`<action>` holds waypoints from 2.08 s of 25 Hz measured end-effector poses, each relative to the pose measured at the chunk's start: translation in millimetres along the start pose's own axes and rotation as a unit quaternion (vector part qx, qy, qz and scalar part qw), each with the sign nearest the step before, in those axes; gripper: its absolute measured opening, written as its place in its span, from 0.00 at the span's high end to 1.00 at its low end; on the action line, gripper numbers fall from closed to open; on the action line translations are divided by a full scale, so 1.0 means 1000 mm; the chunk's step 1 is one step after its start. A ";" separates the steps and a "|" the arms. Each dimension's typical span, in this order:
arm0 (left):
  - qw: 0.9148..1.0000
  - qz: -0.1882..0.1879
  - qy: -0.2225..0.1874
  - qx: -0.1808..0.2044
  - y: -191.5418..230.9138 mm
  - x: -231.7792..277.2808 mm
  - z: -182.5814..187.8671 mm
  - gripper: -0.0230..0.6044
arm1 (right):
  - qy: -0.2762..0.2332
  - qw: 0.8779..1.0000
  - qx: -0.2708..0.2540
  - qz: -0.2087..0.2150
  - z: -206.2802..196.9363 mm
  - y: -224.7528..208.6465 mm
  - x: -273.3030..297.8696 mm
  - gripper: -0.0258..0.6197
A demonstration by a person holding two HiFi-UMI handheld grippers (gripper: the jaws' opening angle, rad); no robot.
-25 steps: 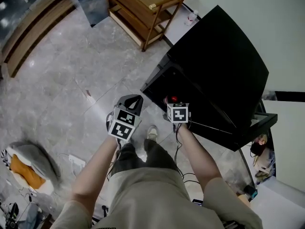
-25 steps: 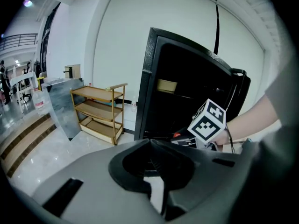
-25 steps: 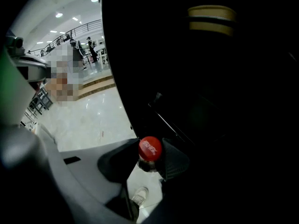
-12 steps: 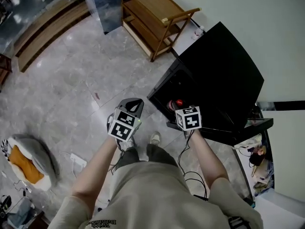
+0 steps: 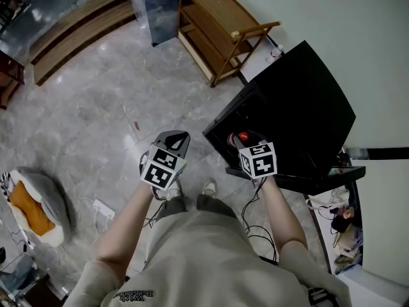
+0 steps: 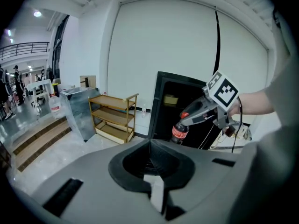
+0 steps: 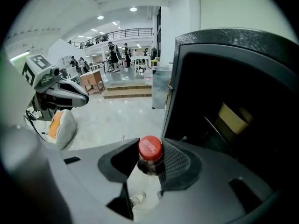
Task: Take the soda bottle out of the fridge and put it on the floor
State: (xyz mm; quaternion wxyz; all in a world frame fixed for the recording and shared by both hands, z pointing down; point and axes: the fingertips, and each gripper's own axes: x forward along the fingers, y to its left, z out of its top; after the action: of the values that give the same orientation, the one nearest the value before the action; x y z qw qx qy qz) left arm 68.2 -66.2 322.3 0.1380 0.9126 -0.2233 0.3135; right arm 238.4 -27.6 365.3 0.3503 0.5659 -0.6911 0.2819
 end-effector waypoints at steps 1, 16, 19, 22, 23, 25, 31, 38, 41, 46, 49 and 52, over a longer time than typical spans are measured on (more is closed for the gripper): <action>1.000 0.003 0.001 -0.001 0.002 -0.003 -0.002 0.95 | 0.001 1.000 -0.005 0.003 0.001 0.005 0.001 0.76; 0.996 0.072 0.032 -0.051 0.039 -0.051 -0.061 0.95 | 0.011 0.990 -0.108 0.089 0.026 0.093 0.040 0.78; 0.993 0.089 0.039 -0.067 0.049 -0.062 -0.079 0.95 | 0.014 0.986 -0.127 0.111 0.031 0.118 0.053 0.78; 0.989 0.108 0.044 -0.089 0.059 -0.075 -0.097 0.95 | 0.022 0.979 -0.153 0.136 0.033 0.143 0.068 0.78; 0.988 0.114 0.045 -0.095 0.062 -0.079 -0.102 0.95 | 0.025 0.976 -0.163 0.142 0.034 0.151 0.072 0.78; 0.985 0.125 0.049 -0.104 0.067 -0.086 -0.113 0.95 | 0.031 0.971 -0.182 0.154 0.034 0.165 0.081 0.78; 0.978 0.151 0.062 -0.131 0.083 -0.099 -0.145 0.95 | 0.043 0.958 -0.221 0.179 0.035 0.199 0.106 0.78; 0.974 0.153 0.082 -0.148 0.091 -0.087 -0.184 0.95 | 0.064 0.948 -0.247 0.191 0.022 0.223 0.138 0.78; 0.972 0.150 0.088 -0.156 0.093 -0.073 -0.201 0.95 | 0.079 0.944 -0.252 0.196 0.008 0.230 0.151 0.78; 0.968 0.155 0.081 -0.182 0.100 -0.053 -0.228 0.95 | 0.104 0.943 -0.248 0.196 -0.021 0.234 0.176 0.78; 0.967 0.151 0.090 -0.185 0.104 -0.042 -0.250 0.95 | 0.112 0.945 -0.239 0.191 -0.035 0.237 0.194 0.79; 0.967 0.138 0.105 -0.187 0.100 -0.027 -0.277 0.95 | 0.114 0.947 -0.232 0.189 -0.048 0.242 0.210 0.79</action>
State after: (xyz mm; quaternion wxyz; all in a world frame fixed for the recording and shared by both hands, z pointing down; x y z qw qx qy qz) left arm -141.5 -35.4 528.6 0.2845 0.7929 -0.3859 0.3760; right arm -14.7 -64.3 563.9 0.4884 0.2922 -0.7872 0.2375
